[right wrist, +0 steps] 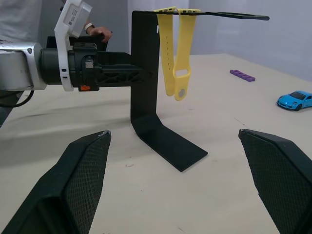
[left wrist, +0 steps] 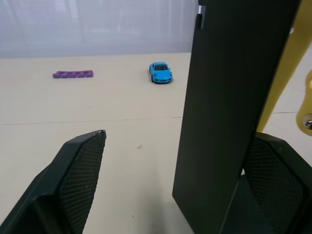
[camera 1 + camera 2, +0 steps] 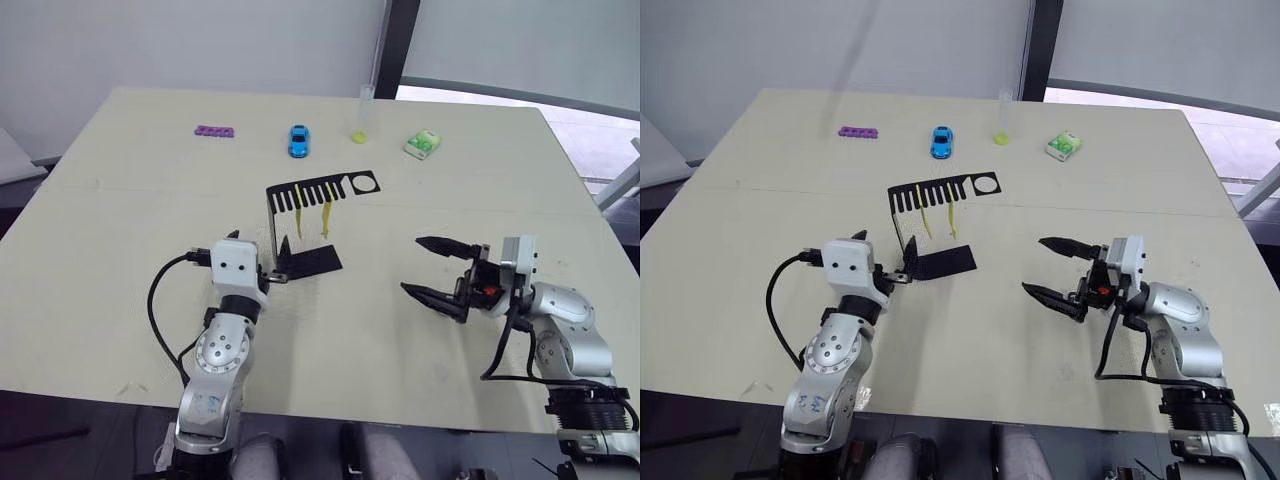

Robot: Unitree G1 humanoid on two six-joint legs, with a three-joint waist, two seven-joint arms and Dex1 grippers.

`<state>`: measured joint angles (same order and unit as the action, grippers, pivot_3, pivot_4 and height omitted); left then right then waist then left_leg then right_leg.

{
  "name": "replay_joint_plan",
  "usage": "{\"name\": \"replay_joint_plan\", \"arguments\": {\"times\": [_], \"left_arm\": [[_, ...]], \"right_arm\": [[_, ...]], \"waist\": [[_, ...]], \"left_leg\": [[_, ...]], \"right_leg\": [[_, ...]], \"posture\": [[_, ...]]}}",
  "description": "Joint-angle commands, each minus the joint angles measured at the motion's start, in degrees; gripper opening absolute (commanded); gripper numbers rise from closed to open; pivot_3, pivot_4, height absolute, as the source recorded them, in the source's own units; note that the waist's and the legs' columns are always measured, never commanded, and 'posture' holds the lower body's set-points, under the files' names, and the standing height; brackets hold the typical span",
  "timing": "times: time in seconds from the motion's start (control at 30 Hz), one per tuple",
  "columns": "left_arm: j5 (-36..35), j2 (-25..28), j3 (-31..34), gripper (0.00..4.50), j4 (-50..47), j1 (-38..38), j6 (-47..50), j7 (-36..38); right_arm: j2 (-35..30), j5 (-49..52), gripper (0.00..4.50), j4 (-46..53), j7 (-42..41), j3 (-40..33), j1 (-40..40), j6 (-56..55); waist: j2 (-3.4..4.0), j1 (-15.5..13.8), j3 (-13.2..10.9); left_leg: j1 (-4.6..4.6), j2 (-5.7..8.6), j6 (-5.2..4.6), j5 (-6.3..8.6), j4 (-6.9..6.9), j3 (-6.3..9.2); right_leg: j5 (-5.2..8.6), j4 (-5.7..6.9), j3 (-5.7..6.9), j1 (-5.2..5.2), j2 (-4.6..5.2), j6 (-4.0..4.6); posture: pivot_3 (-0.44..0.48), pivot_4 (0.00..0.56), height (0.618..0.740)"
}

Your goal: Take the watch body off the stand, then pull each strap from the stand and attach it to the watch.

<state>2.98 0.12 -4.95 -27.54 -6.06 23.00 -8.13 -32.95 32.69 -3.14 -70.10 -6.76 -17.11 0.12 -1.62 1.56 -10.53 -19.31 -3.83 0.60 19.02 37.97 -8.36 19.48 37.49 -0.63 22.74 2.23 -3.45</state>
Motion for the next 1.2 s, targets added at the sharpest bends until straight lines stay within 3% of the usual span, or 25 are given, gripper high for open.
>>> {"name": "replay_joint_plan", "arguments": {"times": [0.03, 0.77, 0.87, 1.1, 1.2], "left_arm": [[2.1, -0.9, 0.2, 4.5, -0.4, -0.9, -1.2, -1.5], [2.6, -2.9, 0.3, 4.5, 4.1, -3.8, -3.2, -1.2], [2.7, -2.8, 0.0, 3.66, 3.9, -3.5, -3.3, -0.8], [4.0, -1.6, -0.4, 0.11, 4.6, -4.6, -3.7, 0.0], [5.3, -0.8, -0.8, 0.04, 4.5, -4.6, -3.6, 0.2]], "right_arm": [[-0.8, 0.4, 4.45, 3.0, 0.0, -0.7, 0.1, 0.7], [-1.5, -1.3, 4.45, 2.4, 0.0, -1.5, 1.0, 0.4], [-1.4, -1.4, 4.5, 2.7, 0.5, -1.6, 1.4, 0.5], [-0.8, -1.7, 4.5, 3.5, 1.4, -1.6, 3.6, 0.6], [-0.5, -1.7, 4.5, 4.4, 2.0, -1.4, 4.6, 0.7]], "waist": [[0.0, 0.0, 0.0], [-0.01, 0.0, 0.0], [-0.01, 0.0, 0.0], [-0.01, 0.0, 0.0], [-0.01, 0.0, 0.0]], "left_leg": [[0.0, 0.0, 0.0, 0.0, 0.0, 0.0], [-0.01, 0.0, 0.0, 0.0, -0.01, 0.0], [-0.01, 0.0, 0.0, 0.0, -0.01, 0.0], [-0.01, 0.0, 0.0, 0.0, -0.02, 0.0], [-0.02, 0.0, 0.0, 0.0, -0.03, 0.0]], "right_leg": [[0.0, 0.0, 0.0, 0.0, 0.0, 0.0], [0.0, -0.02, 0.01, 0.0, 0.0, 0.0], [0.0, -0.02, 0.01, 0.0, 0.0, 0.0], [0.0, -0.03, 0.01, 0.0, 0.0, 0.0], [0.0, -0.04, 0.01, 0.0, 0.0, 0.0]], "posture": [[0.0, 0.15, 0.74], [0.0, 0.15, 0.74], [0.0, 0.15, 0.74], [0.0, 0.15, 0.74], [0.0, 0.15, 0.74]]}}
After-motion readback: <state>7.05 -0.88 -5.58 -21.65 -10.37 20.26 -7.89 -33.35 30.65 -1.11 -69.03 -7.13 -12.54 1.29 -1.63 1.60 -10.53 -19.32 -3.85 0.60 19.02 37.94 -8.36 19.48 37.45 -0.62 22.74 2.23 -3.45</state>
